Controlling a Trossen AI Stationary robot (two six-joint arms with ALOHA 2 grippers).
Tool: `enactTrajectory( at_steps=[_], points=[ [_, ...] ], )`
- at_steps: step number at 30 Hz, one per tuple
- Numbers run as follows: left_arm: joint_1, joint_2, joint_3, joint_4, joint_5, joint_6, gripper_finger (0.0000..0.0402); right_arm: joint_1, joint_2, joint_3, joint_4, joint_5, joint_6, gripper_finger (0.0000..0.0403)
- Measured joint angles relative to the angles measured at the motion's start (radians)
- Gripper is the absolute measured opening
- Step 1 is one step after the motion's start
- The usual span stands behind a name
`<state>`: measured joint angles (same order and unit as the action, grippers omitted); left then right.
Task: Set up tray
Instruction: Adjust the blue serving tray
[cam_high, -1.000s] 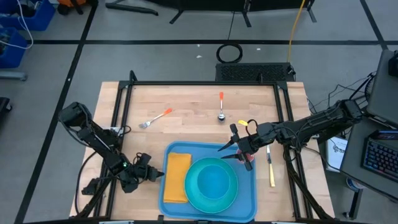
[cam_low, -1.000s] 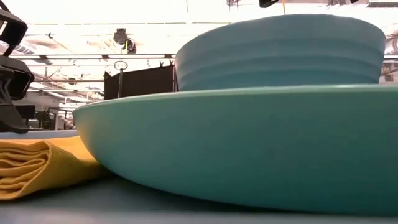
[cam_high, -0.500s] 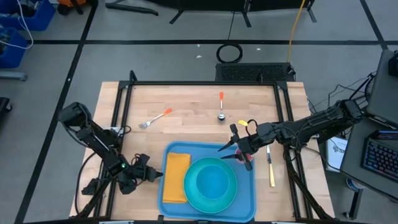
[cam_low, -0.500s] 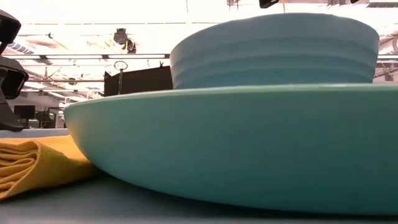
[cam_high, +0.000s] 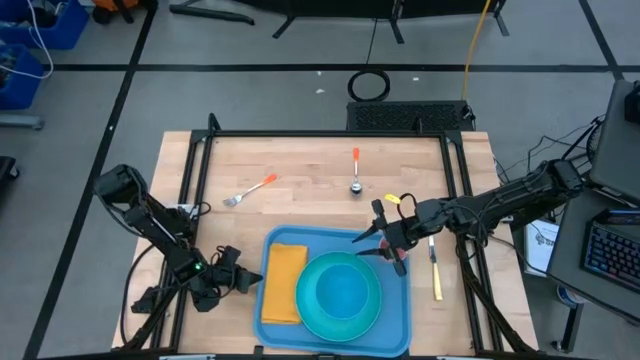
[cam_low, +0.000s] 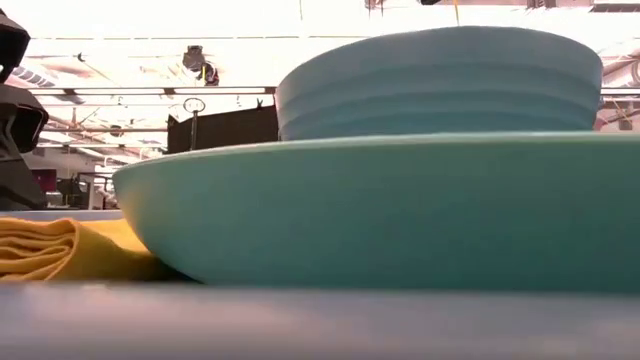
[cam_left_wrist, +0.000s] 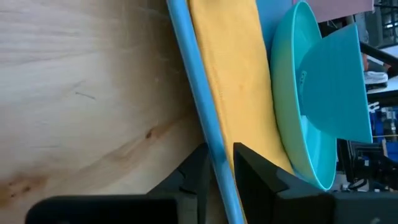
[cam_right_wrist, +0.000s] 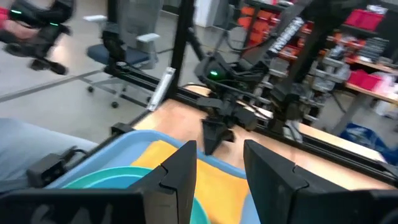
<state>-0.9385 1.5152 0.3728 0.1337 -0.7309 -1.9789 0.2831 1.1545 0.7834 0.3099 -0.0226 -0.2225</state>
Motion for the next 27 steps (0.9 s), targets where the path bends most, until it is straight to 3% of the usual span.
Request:
enactTrajectory(
  at_steps=[16,19,24,27],
  points=[
    [0.0,-0.076,-0.009,0.01,-0.083,0.18,0.0076,0.0,0.0,0.0,0.0,0.022,0.001,0.0125],
    [-0.006,-0.103,-0.008,0.039,-0.166,0.255,0.0076,0.0,0.0,0.0,0.0,0.022,-0.009,0.0125],
    [-0.038,-0.147,-0.007,0.196,-0.384,0.54,0.0076,0.006,0.0,0.0,-0.004,0.021,-0.024,0.0106],
    [-0.057,-0.16,-0.006,0.378,-0.426,0.812,0.0076,0.025,0.0,0.0,-0.01,0.019,-0.026,0.0071]
  ],
)
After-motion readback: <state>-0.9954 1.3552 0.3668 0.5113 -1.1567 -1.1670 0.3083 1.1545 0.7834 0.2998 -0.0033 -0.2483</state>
